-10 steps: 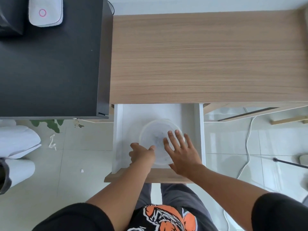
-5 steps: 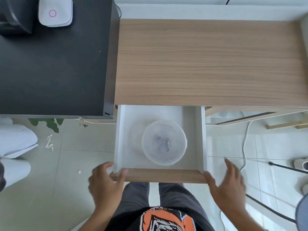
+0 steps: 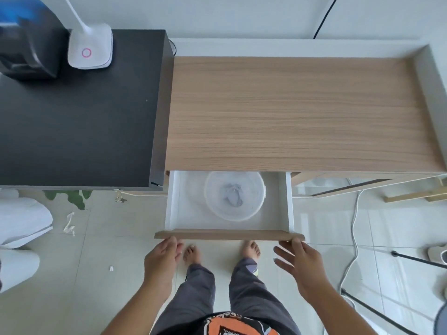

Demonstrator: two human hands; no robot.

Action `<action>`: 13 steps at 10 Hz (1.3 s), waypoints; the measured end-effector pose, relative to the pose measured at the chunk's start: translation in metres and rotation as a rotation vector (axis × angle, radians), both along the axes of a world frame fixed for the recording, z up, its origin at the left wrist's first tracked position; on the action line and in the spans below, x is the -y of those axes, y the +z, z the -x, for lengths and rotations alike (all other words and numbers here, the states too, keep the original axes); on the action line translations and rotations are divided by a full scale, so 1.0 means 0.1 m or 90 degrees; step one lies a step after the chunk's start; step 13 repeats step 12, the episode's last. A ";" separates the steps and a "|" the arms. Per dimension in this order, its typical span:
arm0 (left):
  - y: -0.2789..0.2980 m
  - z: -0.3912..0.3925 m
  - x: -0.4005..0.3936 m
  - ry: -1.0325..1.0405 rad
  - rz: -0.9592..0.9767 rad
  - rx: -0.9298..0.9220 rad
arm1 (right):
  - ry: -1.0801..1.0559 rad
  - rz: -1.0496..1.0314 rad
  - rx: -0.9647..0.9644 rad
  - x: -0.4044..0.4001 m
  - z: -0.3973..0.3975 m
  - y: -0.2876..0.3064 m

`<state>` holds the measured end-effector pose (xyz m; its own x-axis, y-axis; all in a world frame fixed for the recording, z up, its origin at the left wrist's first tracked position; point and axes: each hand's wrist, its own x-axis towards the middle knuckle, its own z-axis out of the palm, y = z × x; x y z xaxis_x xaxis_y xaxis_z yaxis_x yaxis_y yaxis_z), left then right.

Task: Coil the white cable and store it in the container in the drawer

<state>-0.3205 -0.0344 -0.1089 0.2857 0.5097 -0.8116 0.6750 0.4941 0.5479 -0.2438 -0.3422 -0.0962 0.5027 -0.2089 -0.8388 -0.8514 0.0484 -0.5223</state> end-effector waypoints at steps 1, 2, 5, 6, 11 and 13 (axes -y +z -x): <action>-0.02 -0.37 -0.06 0.011 0.013 0.023 | -0.015 -0.011 0.007 -0.09 -0.40 0.04; -0.02 -0.72 -0.12 0.016 0.011 0.038 | -0.026 -0.016 0.015 -0.19 -0.73 0.07; -0.02 -1.31 -0.07 0.124 0.038 0.096 | -0.097 -0.073 0.016 -0.30 -1.28 0.07; 0.03 -1.48 -0.04 0.154 0.052 0.120 | -0.144 -0.118 0.010 -0.35 -1.46 0.08; 0.29 -1.54 -0.08 -0.374 -0.340 0.064 | 0.068 0.197 0.127 -0.61 -1.52 0.45; 0.45 -1.49 -0.11 -0.516 -0.459 0.081 | 0.300 0.384 0.213 -0.50 -1.37 0.54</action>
